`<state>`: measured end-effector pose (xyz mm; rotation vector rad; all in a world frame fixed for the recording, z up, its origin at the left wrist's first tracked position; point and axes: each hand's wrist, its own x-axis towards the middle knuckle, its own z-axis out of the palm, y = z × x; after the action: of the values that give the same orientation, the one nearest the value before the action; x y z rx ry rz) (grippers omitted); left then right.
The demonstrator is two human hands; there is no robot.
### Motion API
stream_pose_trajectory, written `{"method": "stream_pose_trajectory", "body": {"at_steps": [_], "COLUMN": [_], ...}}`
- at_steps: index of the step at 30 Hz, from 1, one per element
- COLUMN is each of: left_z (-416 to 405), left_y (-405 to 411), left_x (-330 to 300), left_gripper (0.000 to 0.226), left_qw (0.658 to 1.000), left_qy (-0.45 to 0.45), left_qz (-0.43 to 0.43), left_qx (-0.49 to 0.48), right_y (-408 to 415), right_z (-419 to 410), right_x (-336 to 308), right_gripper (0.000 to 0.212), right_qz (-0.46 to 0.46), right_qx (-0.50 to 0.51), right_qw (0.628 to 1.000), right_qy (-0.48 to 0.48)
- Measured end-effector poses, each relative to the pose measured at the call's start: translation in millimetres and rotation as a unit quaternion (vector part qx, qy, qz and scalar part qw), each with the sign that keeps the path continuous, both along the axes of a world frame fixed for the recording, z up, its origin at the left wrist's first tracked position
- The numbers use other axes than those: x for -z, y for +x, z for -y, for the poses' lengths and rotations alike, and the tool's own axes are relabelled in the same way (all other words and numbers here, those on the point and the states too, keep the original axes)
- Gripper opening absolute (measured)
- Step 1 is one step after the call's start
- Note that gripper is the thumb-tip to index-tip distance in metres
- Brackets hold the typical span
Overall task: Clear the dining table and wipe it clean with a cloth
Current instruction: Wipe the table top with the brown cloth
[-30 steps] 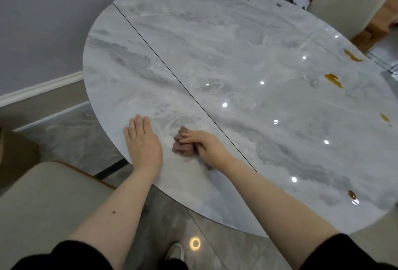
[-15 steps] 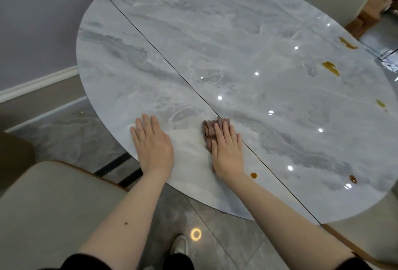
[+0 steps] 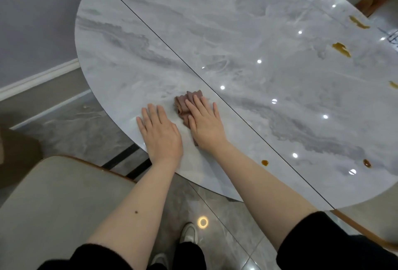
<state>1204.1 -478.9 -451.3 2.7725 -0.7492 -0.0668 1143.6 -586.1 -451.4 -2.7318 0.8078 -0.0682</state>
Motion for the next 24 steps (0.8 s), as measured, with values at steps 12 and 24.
{"method": "stream_pose_trajectory", "body": {"at_steps": [12,24], "left_z": [4,25], "left_y": [-1,-62], "left_x": [1,2], "left_gripper": [0.054,0.051], "left_qw": [1.000,0.998], "left_qy": [-0.005,0.004], "left_qz": [-0.014,-0.043], "left_qx": [-0.004,0.035], "right_y": [-104,-186], "right_z": [7,13], "right_x": [-4,-3], "right_gripper": [0.072,0.050], "right_qz": [-0.034,-0.048], "right_qx": [0.066,0.234], "right_qw": [0.996,0.970], "right_qy": [-0.046,-0.051]}}
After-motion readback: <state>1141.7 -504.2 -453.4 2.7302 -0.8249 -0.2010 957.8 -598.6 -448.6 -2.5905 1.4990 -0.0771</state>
